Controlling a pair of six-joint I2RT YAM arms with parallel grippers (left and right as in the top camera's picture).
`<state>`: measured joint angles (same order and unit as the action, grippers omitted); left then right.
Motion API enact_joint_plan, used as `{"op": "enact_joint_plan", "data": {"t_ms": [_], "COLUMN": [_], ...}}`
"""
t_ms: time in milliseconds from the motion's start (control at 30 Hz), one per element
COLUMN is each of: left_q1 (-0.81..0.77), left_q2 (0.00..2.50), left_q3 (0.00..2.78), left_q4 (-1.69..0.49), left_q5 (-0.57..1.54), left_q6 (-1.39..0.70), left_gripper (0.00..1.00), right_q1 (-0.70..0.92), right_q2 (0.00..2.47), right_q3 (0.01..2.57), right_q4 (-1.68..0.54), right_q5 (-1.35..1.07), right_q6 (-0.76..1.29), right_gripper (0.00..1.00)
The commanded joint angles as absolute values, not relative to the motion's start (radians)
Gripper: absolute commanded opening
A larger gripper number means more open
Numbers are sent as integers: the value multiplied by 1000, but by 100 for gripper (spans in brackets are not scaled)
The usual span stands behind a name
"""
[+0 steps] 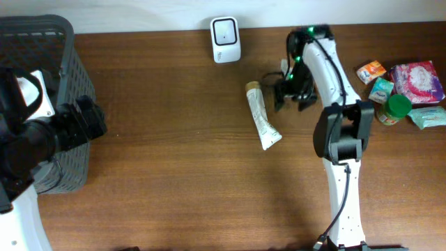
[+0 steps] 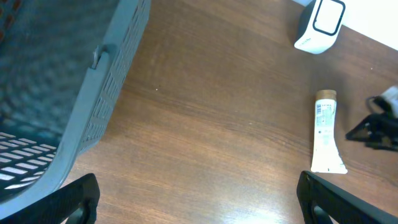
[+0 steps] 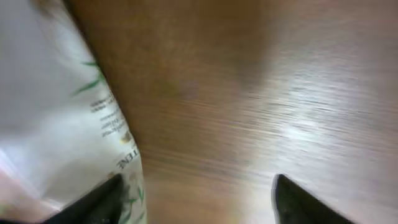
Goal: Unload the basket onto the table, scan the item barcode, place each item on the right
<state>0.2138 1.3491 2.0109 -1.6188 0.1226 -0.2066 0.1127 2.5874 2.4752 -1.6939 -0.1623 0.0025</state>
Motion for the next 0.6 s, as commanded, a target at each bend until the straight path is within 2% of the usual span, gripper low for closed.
{"op": "enact_joint_plan", "data": {"t_ms": [0,167,233,433,567], "left_q1": [219,219,219,219,219], "left_q2": [1347,1347,1347,1347,1347], "left_q3": [2011,2011,2011,2011,2011], "left_q4": [-1617,-1617,-1617,-1617,-1617], "left_q5": [123,123,123,123,123], "left_q6": [-216,-216,-216,-216,-216], "left_gripper": [99,99,99,99,98], "right_q1": [146,220,258,270,268], "right_q2": [2548,2532,2532,2544,2544], "right_q3": [2569,2575,2573,2550,2419], "right_q4": [-1699,-1699,-1699,-1697,-1649], "right_q5": [-107,-107,-107,-108,-128], "right_q6": [8,-12,-11,-11,-12], "right_gripper": [89,91,98,99,99]}}
